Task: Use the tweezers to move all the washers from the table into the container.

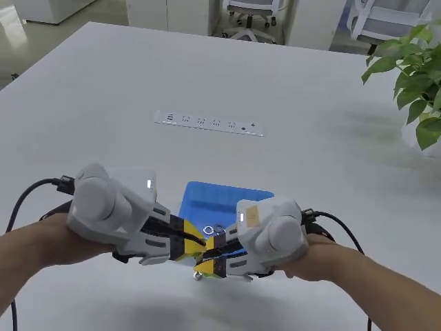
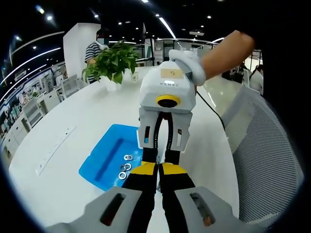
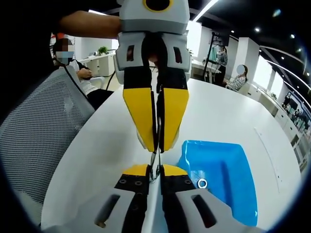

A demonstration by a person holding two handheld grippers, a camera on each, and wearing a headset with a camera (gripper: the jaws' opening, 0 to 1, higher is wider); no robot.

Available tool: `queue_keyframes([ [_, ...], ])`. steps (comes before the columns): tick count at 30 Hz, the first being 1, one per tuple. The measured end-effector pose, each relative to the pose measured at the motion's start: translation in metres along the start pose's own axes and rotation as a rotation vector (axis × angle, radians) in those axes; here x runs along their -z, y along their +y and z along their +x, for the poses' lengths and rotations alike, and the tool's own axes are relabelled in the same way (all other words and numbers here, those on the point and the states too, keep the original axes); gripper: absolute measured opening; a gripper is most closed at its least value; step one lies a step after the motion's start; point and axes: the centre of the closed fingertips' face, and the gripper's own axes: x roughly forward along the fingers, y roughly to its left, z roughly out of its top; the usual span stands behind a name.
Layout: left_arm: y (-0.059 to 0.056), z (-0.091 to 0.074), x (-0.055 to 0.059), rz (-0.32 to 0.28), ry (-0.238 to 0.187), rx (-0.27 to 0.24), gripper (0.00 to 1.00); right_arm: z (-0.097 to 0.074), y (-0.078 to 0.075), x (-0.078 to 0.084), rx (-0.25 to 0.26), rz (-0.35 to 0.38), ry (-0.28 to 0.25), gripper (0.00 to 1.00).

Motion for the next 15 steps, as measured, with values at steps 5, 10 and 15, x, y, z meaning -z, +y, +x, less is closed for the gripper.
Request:
queue_keyframes([
  [5, -0.0007, 0.0007, 0.0004, 0.003, 0.003, 0.004, 0.05, 0.0001, 0.0008, -0.0003, -0.002, 0.002, 0.002, 0.08],
  [10, -0.0026, 0.0016, -0.0004, 0.004, 0.005, 0.009, 0.06, 0.0, 0.001, -0.0006, -0.005, 0.013, 0.003, 0.08],
  [15, -0.0032, 0.0017, -0.0009, 0.01, 0.006, 0.01, 0.06, -0.0002, 0.0017, -0.0004, -0.007, 0.014, 0.005, 0.08],
])
